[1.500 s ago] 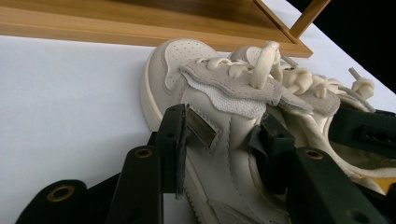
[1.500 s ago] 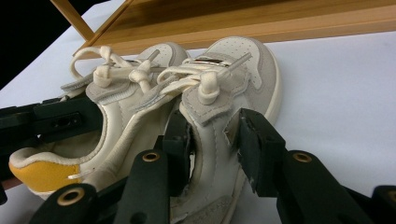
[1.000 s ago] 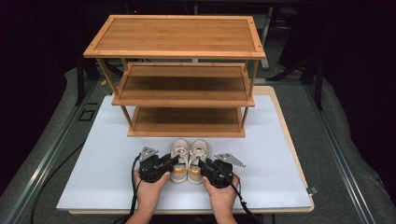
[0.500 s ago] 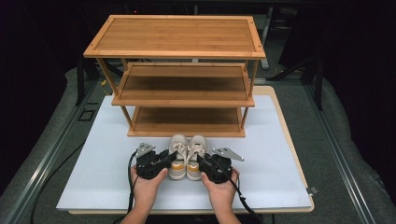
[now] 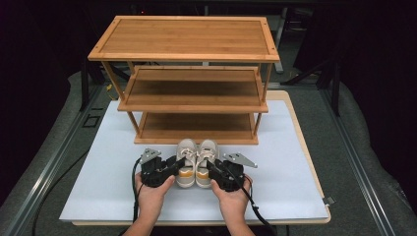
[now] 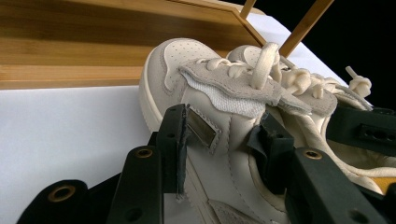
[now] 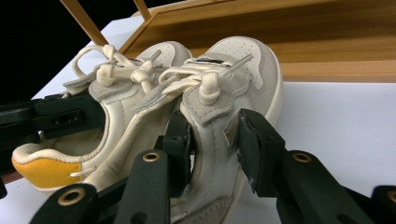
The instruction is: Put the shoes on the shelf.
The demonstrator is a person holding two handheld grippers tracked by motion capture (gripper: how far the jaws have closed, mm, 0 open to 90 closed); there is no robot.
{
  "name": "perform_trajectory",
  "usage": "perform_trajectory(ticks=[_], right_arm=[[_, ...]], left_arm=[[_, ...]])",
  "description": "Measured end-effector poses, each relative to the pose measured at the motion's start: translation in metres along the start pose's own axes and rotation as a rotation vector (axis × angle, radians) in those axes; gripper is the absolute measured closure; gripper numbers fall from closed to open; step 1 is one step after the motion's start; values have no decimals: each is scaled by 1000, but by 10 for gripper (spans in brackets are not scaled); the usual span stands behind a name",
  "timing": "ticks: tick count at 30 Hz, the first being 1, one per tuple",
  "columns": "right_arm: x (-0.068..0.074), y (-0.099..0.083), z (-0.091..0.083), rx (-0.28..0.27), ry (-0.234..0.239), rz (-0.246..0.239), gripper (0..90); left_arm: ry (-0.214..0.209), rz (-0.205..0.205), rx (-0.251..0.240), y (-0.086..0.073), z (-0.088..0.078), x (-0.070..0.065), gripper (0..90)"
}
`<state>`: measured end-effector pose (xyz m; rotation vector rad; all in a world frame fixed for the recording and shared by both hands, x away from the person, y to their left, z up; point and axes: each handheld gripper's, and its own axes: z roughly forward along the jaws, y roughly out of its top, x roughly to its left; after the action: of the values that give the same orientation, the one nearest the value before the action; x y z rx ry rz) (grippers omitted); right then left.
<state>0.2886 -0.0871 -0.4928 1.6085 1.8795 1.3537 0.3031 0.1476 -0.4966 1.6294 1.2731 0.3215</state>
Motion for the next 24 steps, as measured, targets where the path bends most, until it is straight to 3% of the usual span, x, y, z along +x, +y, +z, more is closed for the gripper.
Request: perform_trajectory(ticks=[24], right_arm=[[11,21,-11,-13,2,-16,651]], left_arm=[[-1,-11,-5,19,-14,-6,606]])
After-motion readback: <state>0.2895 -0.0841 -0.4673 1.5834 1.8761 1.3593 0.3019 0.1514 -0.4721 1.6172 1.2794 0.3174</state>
